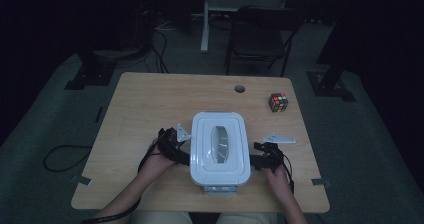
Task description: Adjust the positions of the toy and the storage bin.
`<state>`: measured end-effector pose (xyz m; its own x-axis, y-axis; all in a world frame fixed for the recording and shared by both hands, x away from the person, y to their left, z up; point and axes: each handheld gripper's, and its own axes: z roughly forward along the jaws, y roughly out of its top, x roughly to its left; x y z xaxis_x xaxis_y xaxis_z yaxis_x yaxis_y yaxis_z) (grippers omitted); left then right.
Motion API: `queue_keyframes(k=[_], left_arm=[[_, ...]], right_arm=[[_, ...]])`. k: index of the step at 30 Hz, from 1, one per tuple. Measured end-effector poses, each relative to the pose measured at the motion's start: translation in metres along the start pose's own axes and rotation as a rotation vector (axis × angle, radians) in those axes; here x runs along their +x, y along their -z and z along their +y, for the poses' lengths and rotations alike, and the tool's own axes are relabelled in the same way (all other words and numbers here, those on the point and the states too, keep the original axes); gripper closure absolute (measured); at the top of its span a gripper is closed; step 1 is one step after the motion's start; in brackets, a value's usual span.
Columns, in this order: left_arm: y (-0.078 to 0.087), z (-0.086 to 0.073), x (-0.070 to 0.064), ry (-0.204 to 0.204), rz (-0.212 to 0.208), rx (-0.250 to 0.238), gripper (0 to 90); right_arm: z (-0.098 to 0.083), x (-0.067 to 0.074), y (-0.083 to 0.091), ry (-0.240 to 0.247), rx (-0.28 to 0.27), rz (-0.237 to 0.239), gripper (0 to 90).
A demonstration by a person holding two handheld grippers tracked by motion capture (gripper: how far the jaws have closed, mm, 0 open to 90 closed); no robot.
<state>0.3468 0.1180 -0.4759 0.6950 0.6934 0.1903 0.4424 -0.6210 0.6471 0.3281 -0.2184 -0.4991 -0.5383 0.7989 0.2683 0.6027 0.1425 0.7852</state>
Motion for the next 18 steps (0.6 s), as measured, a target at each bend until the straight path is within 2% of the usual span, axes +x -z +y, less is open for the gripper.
queue_keyframes(k=[9,14,18], left_arm=[[0.01,-0.008,-0.009,-0.003,-0.004,0.003,1.5],[0.013,-0.011,-0.012,0.001,-0.01,-0.003,1.5],[0.013,-0.011,-0.016,-0.004,-0.013,-0.005,1.5]], right_arm=[[-0.011,0.008,0.007,-0.009,0.001,0.012,23.1],[-0.018,0.013,0.013,0.008,0.028,0.021,23.0],[-0.022,0.013,0.016,-0.005,0.024,0.029,23.1]])
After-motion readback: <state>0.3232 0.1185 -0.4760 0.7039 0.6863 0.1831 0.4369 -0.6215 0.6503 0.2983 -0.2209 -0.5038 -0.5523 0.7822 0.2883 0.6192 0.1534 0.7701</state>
